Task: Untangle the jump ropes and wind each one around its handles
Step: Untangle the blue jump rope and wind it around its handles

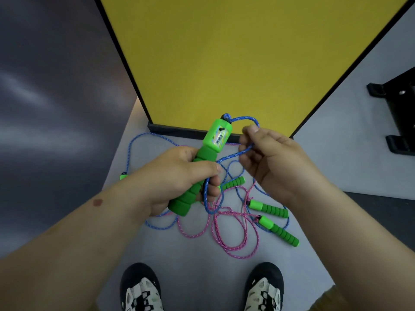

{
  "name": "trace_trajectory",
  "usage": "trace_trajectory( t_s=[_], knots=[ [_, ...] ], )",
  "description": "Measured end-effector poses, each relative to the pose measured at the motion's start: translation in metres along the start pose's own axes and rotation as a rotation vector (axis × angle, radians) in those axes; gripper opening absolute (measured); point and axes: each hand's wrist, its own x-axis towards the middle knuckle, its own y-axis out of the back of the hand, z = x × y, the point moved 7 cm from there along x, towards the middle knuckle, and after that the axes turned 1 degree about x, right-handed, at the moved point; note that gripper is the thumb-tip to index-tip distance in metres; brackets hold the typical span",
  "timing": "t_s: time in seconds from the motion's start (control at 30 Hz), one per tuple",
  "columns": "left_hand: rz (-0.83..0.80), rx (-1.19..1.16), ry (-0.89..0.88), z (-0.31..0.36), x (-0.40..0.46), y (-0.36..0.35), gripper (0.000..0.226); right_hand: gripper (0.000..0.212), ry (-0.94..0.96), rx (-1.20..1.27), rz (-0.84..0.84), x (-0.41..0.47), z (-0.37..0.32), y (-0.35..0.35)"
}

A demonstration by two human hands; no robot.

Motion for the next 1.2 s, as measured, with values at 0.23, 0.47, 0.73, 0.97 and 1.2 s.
trace_trajectory(
  t_s=[0.23, 0.47, 0.73, 0.97, 1.2],
  knots=[
    [0.002, -0.094, 0.008, 0.002, 0.002, -0.001, 0.008, 0.016, -0.034, -0.006, -0.239, -0.021, 0.024, -0.031],
    [-0.039, -0.044, 0.038, 0.001, 0.002, -0.005, 0.013, 0.007, -0.002, -0.019, -0.031, -0.009, 0.012, -0.005],
    [-0.04, -0.028, 0.056, 0.0, 0.002, -0.005, 0.016, 0.004, 0.055, 0.111, 0.117, 0.002, -0.009, 0.022],
    [-0.015, -0.082, 0.048, 0.0, 0.004, -0.005, 0.009, 0.016, -0.023, 0.061, -0.043, -0.005, 0.008, 0.0],
    [-0.03, -0.093, 0.035, 0.004, 0.002, -0.006, 0.012, 0.018, -0.082, -0.028, -0.234, -0.02, 0.02, -0.024]
  ],
)
